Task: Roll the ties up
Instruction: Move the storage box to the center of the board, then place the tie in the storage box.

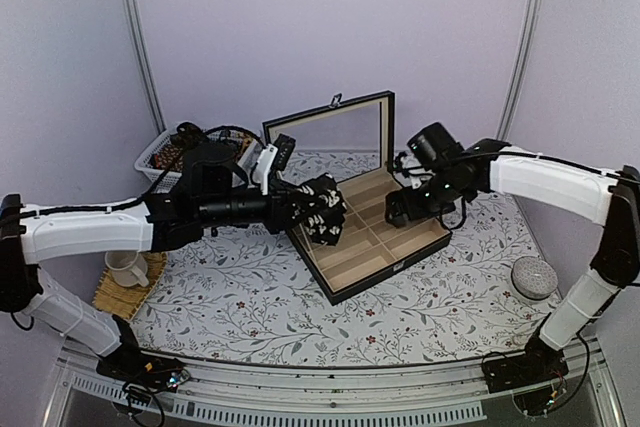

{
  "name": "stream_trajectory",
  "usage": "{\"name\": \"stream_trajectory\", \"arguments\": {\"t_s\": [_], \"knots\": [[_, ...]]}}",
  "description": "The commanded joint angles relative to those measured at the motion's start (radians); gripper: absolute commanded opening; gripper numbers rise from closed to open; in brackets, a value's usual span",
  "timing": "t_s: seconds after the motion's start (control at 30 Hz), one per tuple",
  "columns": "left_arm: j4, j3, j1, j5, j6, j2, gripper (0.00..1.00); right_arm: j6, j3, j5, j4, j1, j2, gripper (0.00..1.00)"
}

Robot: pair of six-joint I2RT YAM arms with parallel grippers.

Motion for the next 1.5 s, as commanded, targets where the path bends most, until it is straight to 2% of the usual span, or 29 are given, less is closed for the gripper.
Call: {"name": "stream_trajectory", "arguments": {"t_s": [0.0,0.17,0.3,0.43,0.6,0.73,1.07,1.47], "knots": [[0.173,0.029,-0.044,0.045,-0.098,0.091,0.00,0.096,0.018,-0.037,0.009,-0.134,-0.299,1.00],[0.323,0.030,-0.080,0.070,-0.203,0.219,0.00,0.102,-0.005,-0.030,0.023,-0.181,-0.360,1.00],[0.358,0.065,-0.122,0.071,-0.217,0.325,0.00,0.105,-0.047,-0.053,0.044,-0.187,-0.365,1.00],[0.407,0.063,-0.126,0.054,-0.204,0.402,0.00,0.110,-0.084,-0.075,0.066,-0.189,-0.375,1.00],[0.392,0.080,-0.122,0.025,-0.131,0.484,0.00,0.105,-0.101,-0.075,0.073,-0.190,-0.385,1.00],[0.434,0.064,-0.107,0.050,-0.130,0.548,0.00,0.099,-0.115,-0.067,0.078,-0.190,-0.396,1.00],[0.425,0.036,-0.107,-0.036,0.055,0.566,0.00,0.098,-0.131,-0.090,0.095,-0.191,-0.414,1.00],[0.290,0.083,-0.170,-0.223,0.295,0.609,0.00,0.098,-0.124,-0.125,0.109,-0.191,-0.430,1.00]]}}
